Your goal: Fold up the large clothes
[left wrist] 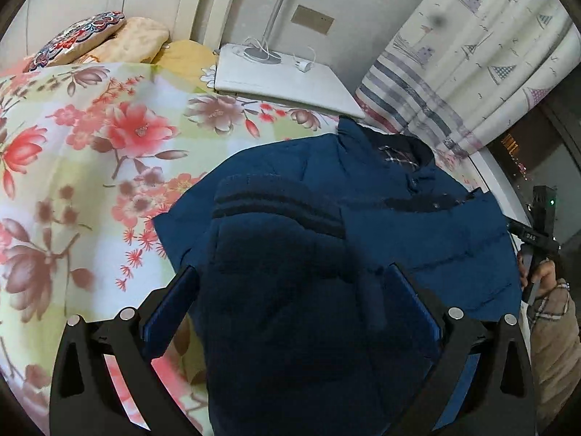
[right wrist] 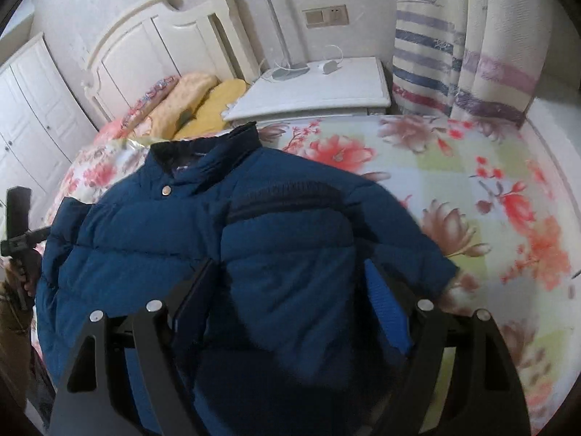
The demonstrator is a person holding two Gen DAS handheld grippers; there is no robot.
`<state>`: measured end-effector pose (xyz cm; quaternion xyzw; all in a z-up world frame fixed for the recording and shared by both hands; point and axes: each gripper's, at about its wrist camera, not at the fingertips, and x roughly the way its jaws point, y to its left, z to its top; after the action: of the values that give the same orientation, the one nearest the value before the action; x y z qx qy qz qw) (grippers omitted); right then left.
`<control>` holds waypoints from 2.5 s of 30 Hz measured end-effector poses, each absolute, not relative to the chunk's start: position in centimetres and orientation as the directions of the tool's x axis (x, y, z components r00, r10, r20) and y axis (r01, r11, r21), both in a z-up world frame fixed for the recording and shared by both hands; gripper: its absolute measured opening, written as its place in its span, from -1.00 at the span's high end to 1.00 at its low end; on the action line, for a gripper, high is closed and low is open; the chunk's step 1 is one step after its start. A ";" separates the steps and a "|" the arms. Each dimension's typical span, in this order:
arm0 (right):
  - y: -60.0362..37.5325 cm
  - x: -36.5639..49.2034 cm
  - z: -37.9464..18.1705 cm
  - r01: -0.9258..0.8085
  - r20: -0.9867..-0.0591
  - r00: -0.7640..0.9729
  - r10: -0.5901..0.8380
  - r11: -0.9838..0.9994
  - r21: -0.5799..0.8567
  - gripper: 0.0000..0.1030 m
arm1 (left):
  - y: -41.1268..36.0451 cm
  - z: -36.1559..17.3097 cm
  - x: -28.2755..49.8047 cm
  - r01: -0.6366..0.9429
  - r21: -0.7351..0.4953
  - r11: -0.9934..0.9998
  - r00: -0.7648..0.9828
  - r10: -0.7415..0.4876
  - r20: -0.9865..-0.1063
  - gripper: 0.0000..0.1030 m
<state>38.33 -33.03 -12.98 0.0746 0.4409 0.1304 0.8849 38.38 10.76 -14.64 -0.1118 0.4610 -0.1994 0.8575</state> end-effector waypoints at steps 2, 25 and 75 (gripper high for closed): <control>-33.5 37.7 -13.6 -0.165 -0.720 0.613 0.325 0.944 0.286 -0.53 | 10.3 -15.2 38.4 0.245 -0.346 0.906 0.510 -0.424 -0.748 -0.91; -31.9 31.4 1.0 -0.158 -0.443 0.869 0.221 0.972 0.175 0.87 | 11.2 0.0 36.0 0.327 -0.220 0.919 0.798 -0.393 -0.456 0.63; -19.9 47.6 -14.6 -0.197 -0.815 0.561 0.149 0.980 0.044 0.00 | -4.0 -16.4 51.2 0.134 0.075 0.988 0.622 -0.025 -0.782 -0.91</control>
<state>47.58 -19.88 -14.65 -0.0261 0.4583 0.0978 0.8830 51.16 -4.05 -16.35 0.0628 0.4323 -0.0444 0.8984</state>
